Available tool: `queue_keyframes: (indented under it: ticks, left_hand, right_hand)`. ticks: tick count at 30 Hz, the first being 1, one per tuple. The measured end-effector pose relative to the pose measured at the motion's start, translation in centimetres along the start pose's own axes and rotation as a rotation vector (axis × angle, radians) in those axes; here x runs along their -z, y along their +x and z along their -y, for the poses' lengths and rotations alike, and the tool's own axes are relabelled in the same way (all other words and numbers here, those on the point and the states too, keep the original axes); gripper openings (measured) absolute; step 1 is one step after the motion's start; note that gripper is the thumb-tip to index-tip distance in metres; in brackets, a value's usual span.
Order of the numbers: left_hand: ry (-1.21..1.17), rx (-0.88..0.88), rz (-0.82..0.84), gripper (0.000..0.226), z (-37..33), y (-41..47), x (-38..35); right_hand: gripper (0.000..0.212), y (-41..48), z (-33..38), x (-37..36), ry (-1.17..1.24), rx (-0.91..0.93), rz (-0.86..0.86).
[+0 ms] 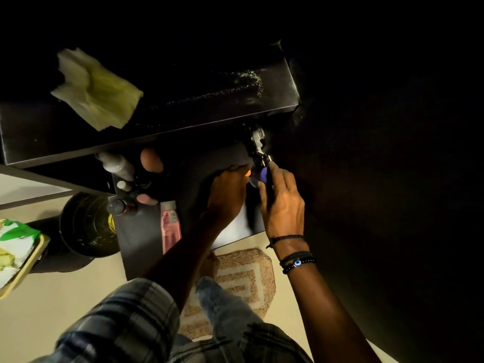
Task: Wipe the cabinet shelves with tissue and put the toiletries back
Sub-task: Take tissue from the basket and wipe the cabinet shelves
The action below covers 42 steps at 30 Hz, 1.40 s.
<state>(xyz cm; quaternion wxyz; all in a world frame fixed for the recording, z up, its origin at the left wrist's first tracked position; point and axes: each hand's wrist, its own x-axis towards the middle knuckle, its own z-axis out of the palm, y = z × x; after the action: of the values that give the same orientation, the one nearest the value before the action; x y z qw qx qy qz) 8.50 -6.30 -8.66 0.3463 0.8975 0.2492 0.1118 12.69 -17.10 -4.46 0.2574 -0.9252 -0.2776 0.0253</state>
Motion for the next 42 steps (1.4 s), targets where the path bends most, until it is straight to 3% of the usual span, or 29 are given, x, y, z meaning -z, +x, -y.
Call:
queue_keyframes:
  ticks: [12,16,21,25,27,30,34,38,42]
  left_hand:
    - [-0.052,0.044,0.007,0.033,0.9,-1.3,0.6]
    - [-0.109,0.052,-0.025,0.04,2.1,-3.8,2.4]
    - [-0.161,0.23,-0.09,0.04,4.9,-9.7,5.7]
    - [-0.172,0.322,-0.146,0.035,5.7,-13.1,8.8]
    - [-0.127,0.352,-0.158,0.038,6.4,-14.2,9.8]
    - [-0.119,0.328,-0.139,0.048,7.6,-15.3,10.8]
    - [-0.12,0.364,-0.152,0.044,8.6,-16.2,11.0]
    - [-0.122,0.383,-0.166,0.039,8.9,-16.7,10.8]
    - [-0.127,0.394,-0.171,0.035,9.2,-16.7,10.4]
  right_hand:
    - [0.049,-1.1,-0.2,1.0,-0.021,0.012,-0.016]
    - [0.037,-2.2,0.4,1.1,0.036,0.008,-0.027]
    - [0.021,-5.6,2.7,-4.1,0.192,-0.133,0.273]
    - [0.041,-8.6,5.4,-9.7,0.161,-0.222,0.551]
    - [0.053,-9.6,6.8,-11.5,0.09,-0.229,0.598]
    - [0.063,-10.3,8.1,-12.8,-0.003,-0.154,0.558]
    - [0.05,-9.8,7.1,-12.2,0.011,-0.166,0.506]
    - [0.046,-8.9,2.5,-9.5,-0.152,-0.105,0.388]
    - [0.046,-7.7,-2.1,-7.1,-0.261,-0.104,0.397]
